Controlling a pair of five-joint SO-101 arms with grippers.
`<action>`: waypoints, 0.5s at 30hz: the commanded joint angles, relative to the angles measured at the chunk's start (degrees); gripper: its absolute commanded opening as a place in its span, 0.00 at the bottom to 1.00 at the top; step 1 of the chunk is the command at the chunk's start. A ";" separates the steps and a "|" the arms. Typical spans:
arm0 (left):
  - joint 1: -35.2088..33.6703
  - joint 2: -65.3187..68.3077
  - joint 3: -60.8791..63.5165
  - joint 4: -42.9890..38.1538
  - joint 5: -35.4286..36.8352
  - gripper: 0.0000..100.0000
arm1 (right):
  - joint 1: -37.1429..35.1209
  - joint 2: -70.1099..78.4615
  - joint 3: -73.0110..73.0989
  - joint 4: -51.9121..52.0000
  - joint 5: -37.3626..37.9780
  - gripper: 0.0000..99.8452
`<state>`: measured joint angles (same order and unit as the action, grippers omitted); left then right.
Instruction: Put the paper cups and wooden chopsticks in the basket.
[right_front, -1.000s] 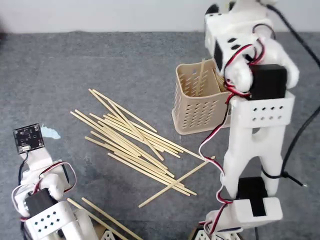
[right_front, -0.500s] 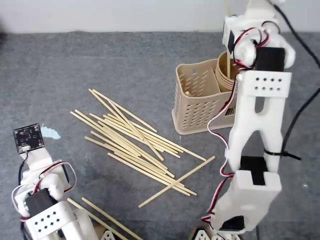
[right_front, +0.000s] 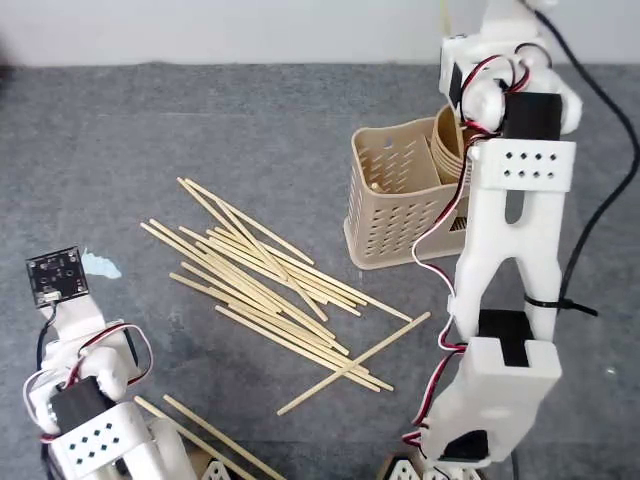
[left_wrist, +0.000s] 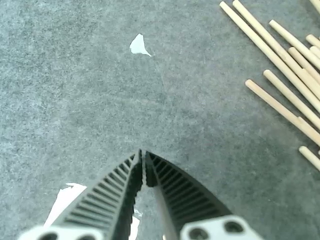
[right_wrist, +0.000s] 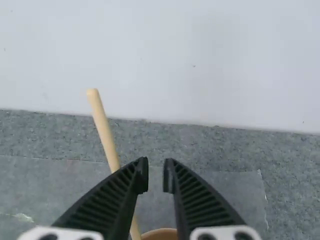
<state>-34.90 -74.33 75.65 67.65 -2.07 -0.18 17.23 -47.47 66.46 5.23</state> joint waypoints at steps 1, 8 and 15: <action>0.09 -0.70 -0.48 -1.05 0.26 0.01 | -0.48 -5.85 -0.70 2.15 0.79 0.11; 0.09 -0.70 -0.48 -1.05 0.26 0.01 | -4.62 -11.47 -0.62 7.87 -1.32 0.11; 0.09 -0.70 -0.40 -0.97 0.26 0.01 | -4.70 -8.04 0.09 5.58 -2.46 0.11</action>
<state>-34.90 -74.33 75.65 67.65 -2.07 -4.84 9.14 -47.12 73.85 3.30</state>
